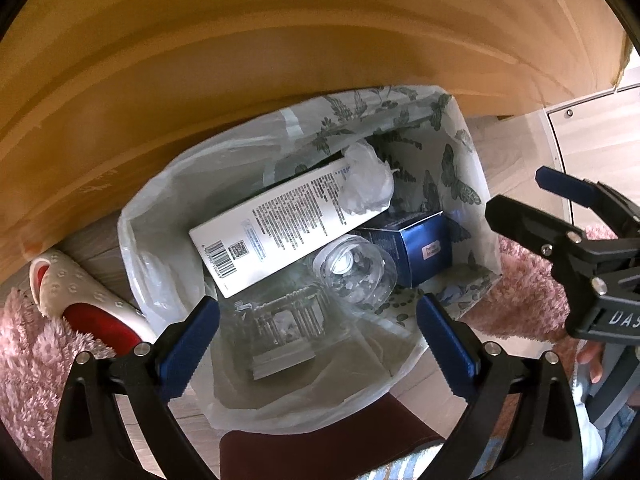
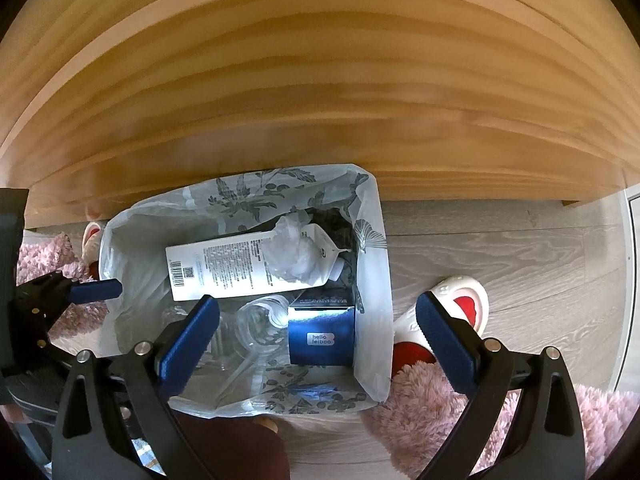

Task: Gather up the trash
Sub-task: 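Raise both open tools from the bin back toward the bed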

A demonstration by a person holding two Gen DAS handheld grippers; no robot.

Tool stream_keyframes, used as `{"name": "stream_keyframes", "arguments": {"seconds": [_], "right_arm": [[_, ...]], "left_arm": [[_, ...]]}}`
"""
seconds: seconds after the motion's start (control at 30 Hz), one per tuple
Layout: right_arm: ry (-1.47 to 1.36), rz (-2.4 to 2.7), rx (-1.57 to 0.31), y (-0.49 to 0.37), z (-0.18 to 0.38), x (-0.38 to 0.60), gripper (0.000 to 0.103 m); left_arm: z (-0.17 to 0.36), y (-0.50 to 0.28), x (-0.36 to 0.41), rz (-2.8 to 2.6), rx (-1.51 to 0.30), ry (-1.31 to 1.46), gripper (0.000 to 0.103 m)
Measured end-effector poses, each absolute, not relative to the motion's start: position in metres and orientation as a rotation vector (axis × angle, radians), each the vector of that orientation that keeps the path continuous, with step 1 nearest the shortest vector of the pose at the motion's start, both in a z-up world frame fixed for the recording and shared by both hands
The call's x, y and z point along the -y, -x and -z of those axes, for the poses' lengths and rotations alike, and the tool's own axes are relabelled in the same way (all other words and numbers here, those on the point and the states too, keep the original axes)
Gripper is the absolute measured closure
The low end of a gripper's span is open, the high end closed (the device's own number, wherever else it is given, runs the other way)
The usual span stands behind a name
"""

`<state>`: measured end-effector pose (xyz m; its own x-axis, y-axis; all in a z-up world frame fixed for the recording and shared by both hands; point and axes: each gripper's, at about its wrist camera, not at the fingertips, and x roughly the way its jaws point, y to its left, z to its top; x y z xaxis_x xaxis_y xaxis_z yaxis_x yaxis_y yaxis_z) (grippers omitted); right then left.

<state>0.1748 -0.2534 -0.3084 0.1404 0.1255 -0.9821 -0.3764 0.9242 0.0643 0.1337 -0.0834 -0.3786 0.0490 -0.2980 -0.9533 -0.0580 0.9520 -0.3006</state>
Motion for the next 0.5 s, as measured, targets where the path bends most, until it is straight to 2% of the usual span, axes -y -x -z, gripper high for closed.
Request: {"name": "stream_keyframes", "arguments": {"seconds": [0.5], "right_arm": [[0.172, -0.384, -1.217, -0.166, 0.274, 0.259, 0.009]], "left_arm": [[0.329, -0.13, 0.067, 0.153, -1.327, 0.309, 0.008]]}}
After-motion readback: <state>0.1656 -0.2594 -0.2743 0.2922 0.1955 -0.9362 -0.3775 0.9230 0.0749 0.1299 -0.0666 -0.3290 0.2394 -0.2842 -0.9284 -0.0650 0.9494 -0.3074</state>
